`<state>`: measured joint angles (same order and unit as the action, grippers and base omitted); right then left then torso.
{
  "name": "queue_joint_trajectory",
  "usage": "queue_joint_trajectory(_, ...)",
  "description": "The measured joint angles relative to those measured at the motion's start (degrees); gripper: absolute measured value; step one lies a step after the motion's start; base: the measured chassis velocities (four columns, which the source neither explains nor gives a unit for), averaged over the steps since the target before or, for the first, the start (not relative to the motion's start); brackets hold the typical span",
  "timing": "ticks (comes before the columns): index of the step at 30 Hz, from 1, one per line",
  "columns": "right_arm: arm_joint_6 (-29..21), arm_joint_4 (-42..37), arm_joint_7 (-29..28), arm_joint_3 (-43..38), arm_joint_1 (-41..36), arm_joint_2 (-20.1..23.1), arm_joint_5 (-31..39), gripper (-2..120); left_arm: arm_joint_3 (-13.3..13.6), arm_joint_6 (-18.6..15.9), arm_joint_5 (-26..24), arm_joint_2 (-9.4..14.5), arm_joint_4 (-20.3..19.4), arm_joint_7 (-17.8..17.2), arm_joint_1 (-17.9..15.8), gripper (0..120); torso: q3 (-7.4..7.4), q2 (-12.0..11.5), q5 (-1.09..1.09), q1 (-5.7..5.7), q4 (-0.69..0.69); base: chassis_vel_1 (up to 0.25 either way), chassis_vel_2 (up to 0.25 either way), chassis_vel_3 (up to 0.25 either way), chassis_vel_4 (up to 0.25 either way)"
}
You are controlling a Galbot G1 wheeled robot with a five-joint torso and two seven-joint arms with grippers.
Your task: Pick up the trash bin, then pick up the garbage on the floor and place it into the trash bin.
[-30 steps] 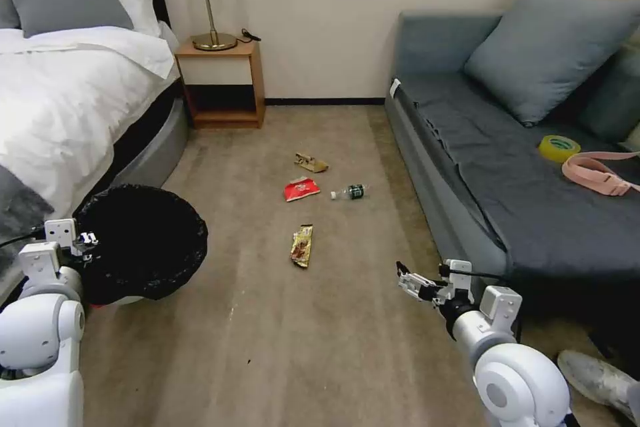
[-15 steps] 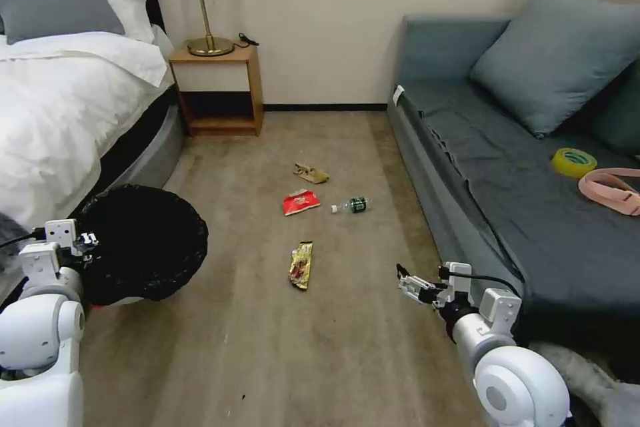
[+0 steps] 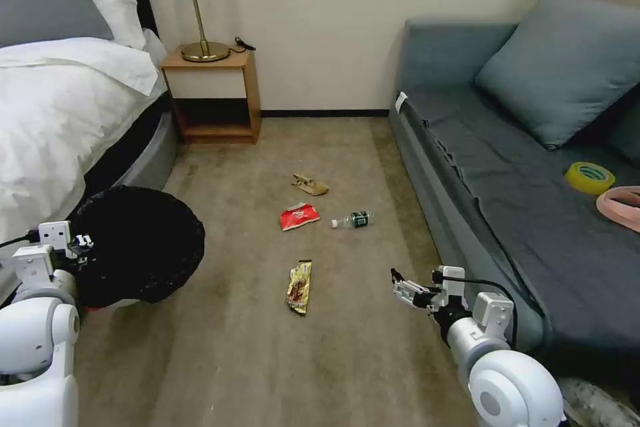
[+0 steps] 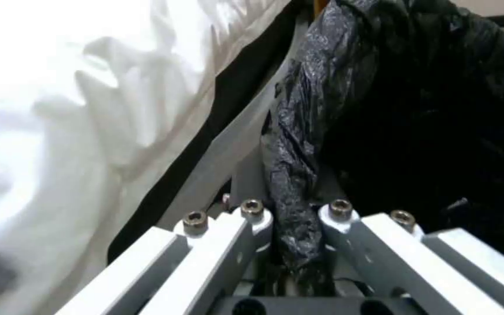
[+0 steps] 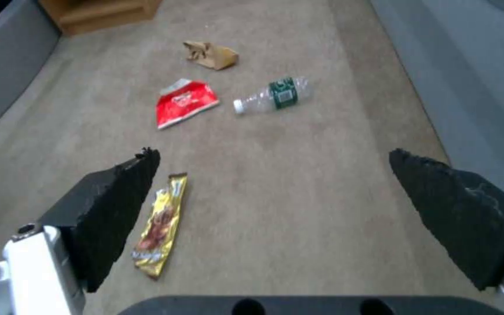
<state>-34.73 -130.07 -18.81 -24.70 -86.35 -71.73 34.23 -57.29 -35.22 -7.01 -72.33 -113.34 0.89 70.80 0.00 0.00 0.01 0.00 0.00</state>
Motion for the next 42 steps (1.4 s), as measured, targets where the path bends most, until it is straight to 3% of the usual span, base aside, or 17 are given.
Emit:
queue_joint_trajectory(34,-0.27,2.03,0.72,4.03,1.49,2.07,-1.19,100,-1.97,0.37,-0.71,-0.37,0.16,0.36,1.15,4,0.0,0.0,-0.01,0.0,0.0,-0.126,0.13,0.13,-0.128)
queue_joint_trajectory(37,-1.33,2.65,1.31,4.57,4.06,6.58,0.73,100,-2.06,0.38,-0.7,-0.56,-0.12,0.45,1.24,4,0.01,-0.01,0.0,0.01,0.0,-0.09,0.097,0.099,-0.09)
queue_joint_trajectory(42,-2.8,3.3,1.05,4.72,7.05,10.53,3.8,100,-1.3,0.38,-0.55,-0.32,0.08,0.6,0.5,4,0.0,-0.01,0.0,0.0,0.0,-0.026,0.019,0.024,-0.021)
